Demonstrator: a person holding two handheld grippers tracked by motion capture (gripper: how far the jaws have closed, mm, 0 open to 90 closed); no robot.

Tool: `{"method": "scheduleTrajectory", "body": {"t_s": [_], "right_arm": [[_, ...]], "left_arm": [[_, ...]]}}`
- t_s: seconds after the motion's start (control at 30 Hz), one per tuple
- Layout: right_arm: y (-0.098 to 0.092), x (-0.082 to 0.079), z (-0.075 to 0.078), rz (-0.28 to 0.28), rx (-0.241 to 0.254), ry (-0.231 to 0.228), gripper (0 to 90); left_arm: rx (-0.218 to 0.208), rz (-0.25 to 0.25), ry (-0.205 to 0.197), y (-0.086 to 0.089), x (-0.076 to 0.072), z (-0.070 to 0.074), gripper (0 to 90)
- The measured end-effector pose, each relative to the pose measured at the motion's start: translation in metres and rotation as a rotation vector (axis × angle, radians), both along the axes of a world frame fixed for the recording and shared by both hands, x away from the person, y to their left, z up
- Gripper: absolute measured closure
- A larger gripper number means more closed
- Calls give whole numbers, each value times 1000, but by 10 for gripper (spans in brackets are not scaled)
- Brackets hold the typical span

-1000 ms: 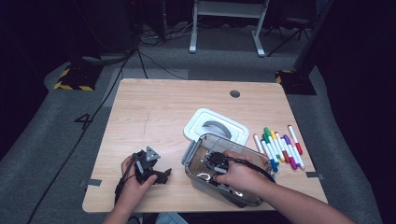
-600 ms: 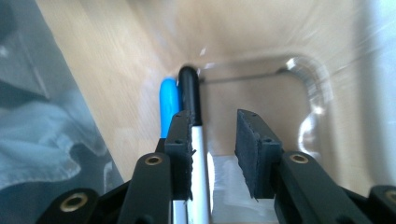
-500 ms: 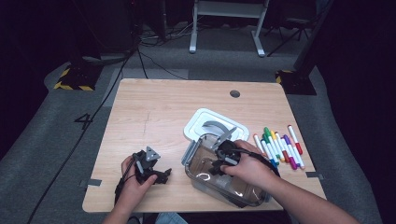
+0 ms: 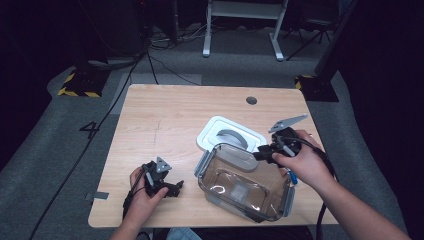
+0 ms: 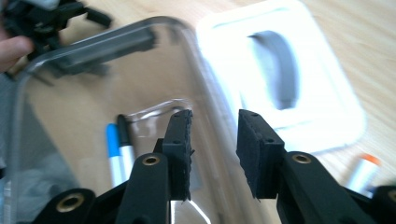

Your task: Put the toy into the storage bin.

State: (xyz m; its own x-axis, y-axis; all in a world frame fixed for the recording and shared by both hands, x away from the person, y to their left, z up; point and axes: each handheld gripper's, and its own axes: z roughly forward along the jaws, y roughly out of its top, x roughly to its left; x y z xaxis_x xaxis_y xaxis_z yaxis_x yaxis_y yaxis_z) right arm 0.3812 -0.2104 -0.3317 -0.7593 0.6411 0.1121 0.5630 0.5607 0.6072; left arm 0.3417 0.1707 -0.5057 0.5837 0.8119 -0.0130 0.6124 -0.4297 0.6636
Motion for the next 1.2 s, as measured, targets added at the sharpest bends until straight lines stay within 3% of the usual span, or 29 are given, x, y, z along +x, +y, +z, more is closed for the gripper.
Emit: {"method": "scheduleTrajectory", "body": {"t_s": [0.27, 0.63, 0.9, 1.2], "right_arm": [[-64, 15, 1, -196, -8, -50, 667], [-152, 47, -42, -449, -49, -58, 671], [-194, 74, -80, -564, -95, -37, 685], [-218, 93, -116, -635, -116, 29, 701]], "left_arm": [[0, 0, 1, 0, 0, 0, 1], [0, 0, 0, 0, 0, 0, 1], [0, 0, 0, 0, 0, 0, 1], [0, 0, 0, 0, 0, 0, 1]]}}
